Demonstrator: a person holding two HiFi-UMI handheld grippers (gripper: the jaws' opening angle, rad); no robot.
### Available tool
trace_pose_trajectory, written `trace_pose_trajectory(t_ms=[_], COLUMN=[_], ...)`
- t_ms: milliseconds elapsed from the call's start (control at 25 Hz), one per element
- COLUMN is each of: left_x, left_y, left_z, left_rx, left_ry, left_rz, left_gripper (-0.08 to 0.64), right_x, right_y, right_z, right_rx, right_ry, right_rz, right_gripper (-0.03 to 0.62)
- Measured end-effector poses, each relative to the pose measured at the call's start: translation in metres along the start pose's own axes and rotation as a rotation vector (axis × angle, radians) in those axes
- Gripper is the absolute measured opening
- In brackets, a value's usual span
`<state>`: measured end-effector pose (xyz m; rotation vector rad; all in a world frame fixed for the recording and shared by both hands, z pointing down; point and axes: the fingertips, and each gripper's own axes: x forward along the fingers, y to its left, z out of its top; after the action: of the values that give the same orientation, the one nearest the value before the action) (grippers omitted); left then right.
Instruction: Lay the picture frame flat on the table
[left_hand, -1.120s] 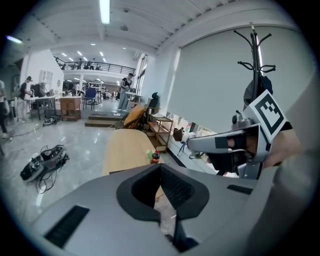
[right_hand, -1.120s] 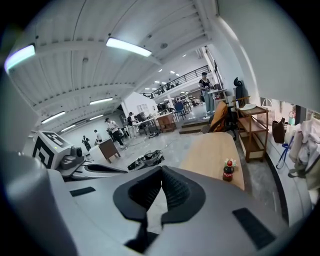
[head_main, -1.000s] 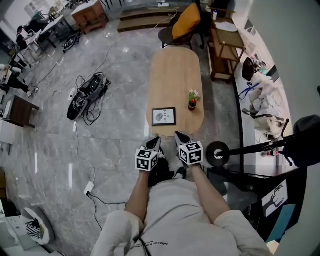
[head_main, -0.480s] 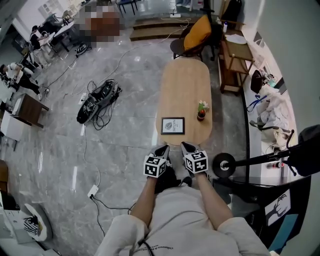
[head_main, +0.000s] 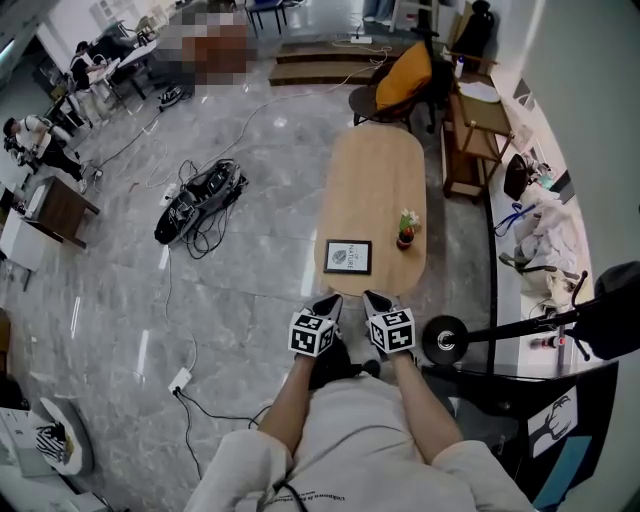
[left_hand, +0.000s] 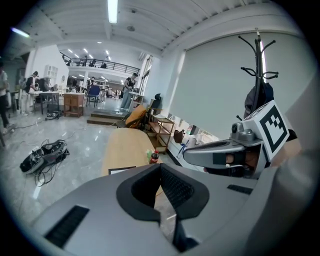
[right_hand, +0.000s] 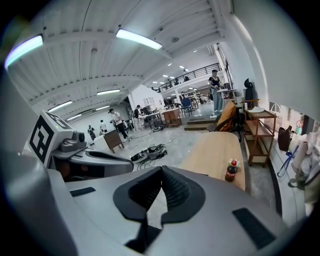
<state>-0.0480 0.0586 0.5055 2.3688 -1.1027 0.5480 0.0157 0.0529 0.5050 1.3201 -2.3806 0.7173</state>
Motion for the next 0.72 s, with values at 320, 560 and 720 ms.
trace_pose_trajectory(t_ms=[320, 560, 720], left_x=[-0.01, -0.011, -0.009], left_y=[0.008, 0.012, 0.013], left_z=[0.001, 0.002, 0.002], left_rx=[-0.002, -0.008, -0.005], left_ry=[-0.011, -0.02, -0.014], left_rz=[0.016, 0.035, 0.037], left_gripper=[0.021, 0.021, 0.021], right_x=[0.002, 0.002, 0.003], right_y=[0.009, 0.007, 0.006], right_z=[0.004, 0.004, 0.004], right_rx=[-0.015, -0.015, -0.013], right_ry=[0.004, 0.003, 0.003], right_rz=[0.0, -0.001, -0.006], right_gripper=[0.032, 0.032, 0.032])
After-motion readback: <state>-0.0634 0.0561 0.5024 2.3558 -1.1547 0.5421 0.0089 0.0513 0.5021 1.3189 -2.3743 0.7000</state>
